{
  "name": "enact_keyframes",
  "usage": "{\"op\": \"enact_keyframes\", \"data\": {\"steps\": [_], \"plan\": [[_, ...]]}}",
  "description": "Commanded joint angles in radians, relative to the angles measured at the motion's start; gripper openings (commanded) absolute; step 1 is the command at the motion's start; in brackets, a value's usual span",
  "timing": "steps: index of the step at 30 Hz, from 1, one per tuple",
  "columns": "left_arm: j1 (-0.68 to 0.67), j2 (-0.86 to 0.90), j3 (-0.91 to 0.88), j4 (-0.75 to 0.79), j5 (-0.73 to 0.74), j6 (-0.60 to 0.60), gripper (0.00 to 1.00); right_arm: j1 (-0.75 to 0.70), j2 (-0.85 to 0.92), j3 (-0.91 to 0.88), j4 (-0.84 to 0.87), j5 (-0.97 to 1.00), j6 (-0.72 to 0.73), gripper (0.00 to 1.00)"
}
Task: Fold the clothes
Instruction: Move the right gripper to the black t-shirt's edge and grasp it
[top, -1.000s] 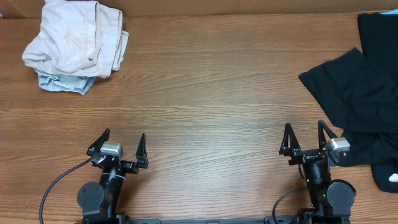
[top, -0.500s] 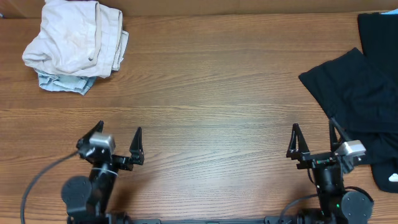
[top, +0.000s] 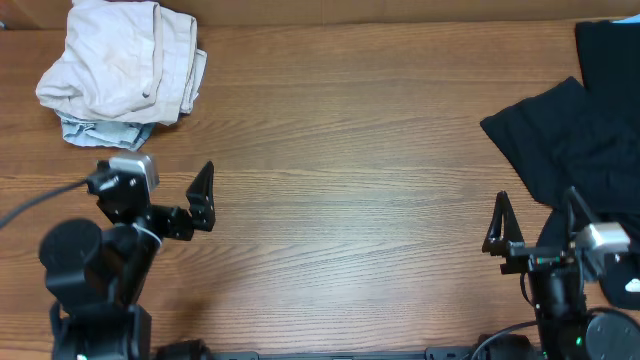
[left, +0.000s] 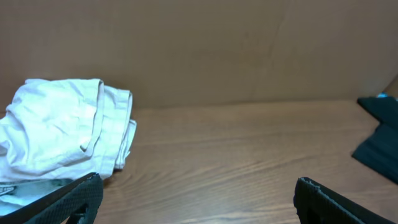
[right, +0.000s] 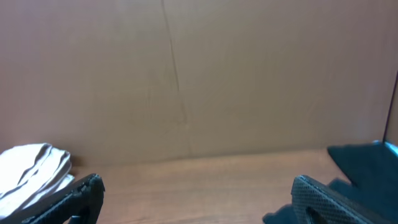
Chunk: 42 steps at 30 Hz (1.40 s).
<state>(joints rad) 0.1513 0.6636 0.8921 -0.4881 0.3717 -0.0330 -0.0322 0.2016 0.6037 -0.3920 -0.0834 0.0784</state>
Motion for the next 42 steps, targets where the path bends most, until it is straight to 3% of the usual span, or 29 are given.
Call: {"op": "enact_keyframes", "data": {"steps": [1,10,14,21,30,42], "plan": [[0.005,0.058,0.09,-0.043,0.018,0.066,1.0,-0.003,0.119,0.137,-0.084,-0.023,-0.003,1.0],[0.006,0.193,0.103,-0.099,-0.043,0.082,1.0,-0.003,0.599,0.487,-0.482,-0.023,-0.004,1.0],[0.006,0.277,0.103,-0.098,-0.061,0.081,1.0,-0.003,0.814,0.587,-0.542,-0.026,-0.003,1.0],[0.005,0.426,0.103,-0.057,0.018,0.055,1.0,-0.003,1.121,0.595,-0.367,-0.051,0.0,1.0],[0.005,0.546,0.103,-0.008,0.056,0.055,1.0,-0.003,1.434,0.595,-0.034,0.315,0.031,0.99],[0.005,0.614,0.103,0.02,0.053,0.055,1.0,-0.082,1.676,0.595,0.093,0.352,0.06,0.91]]}}
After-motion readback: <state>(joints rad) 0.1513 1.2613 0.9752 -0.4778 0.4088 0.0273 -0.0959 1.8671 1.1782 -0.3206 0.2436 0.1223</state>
